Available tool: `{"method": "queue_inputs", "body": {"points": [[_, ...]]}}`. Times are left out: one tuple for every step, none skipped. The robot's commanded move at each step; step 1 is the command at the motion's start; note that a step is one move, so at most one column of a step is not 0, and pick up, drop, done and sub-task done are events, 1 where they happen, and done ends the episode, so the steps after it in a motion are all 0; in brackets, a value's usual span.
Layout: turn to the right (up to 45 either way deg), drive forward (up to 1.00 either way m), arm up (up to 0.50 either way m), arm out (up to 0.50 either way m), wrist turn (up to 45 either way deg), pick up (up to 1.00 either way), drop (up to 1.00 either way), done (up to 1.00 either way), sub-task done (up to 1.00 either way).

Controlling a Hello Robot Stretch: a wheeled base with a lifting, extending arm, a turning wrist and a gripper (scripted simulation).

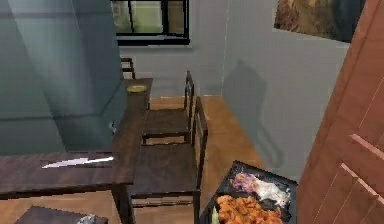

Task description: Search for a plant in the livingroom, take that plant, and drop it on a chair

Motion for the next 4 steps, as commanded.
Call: {"method": "queue_inputs", "body": {"points": [[-45.0, 0.0, 0.0, 0.0, 0.0, 0.0, 0.0, 0.0, 0.0], [-9.0, 0.0, 0.0, 0.0, 0.0, 0.0, 0.0, 0.0, 0.0], [45.0, 0.0, 0.0, 0.0, 0.0, 0.0, 0.0, 0.0, 0.0], [9.0, 0.0, 0.0, 0.0, 0.0, 0.0, 0.0, 0.0, 0.0]]}}
